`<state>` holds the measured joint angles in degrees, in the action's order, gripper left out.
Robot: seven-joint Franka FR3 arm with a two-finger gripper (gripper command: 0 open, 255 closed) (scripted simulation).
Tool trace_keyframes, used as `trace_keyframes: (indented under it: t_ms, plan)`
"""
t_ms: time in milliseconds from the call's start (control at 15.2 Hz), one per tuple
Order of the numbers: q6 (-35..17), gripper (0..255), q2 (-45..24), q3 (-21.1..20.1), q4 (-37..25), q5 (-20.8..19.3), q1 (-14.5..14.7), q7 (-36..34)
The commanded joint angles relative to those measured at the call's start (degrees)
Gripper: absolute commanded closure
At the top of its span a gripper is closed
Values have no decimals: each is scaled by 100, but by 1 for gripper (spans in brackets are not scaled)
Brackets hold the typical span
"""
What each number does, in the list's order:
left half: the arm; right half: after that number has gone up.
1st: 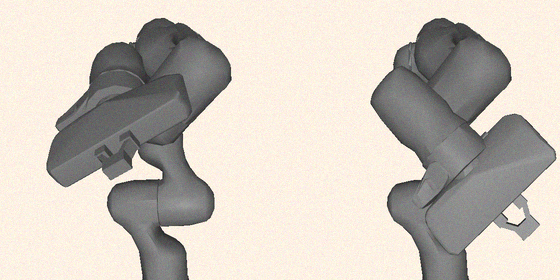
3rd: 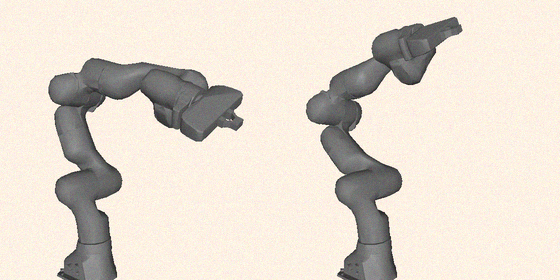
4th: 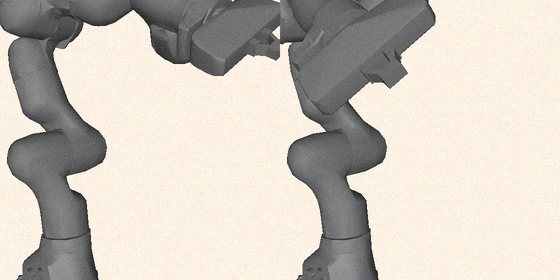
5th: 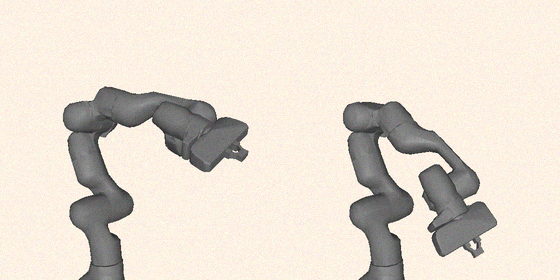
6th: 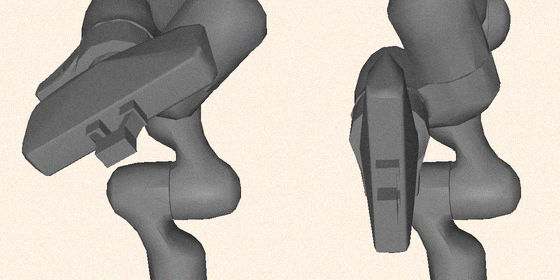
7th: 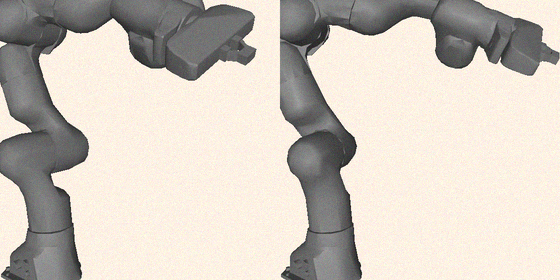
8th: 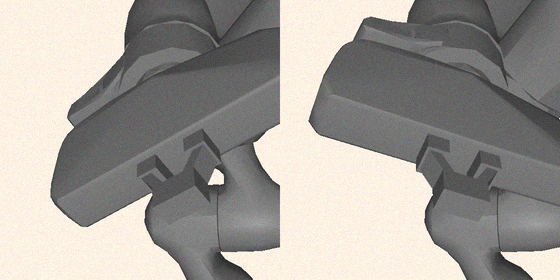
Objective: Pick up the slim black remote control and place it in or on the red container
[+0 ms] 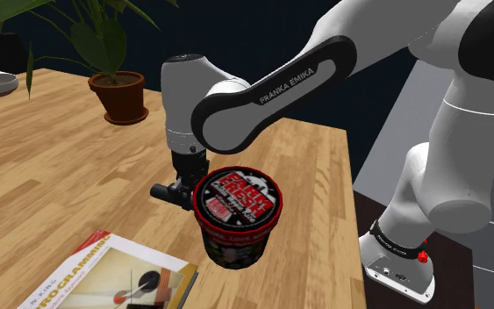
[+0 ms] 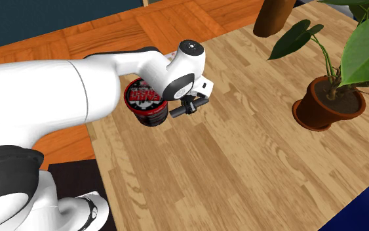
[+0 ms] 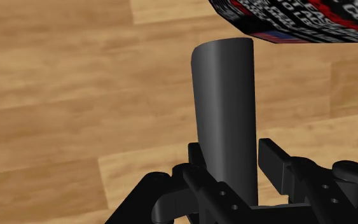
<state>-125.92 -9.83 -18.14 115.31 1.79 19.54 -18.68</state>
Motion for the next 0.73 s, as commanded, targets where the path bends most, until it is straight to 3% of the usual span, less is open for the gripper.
trace_keyframes:
  t_ms: [0, 660]
  plan:
    - [4, 255, -9, -7, 10, 4, 6, -2]
    - [644, 255, 283, -19, -351, 94, -19, 24]
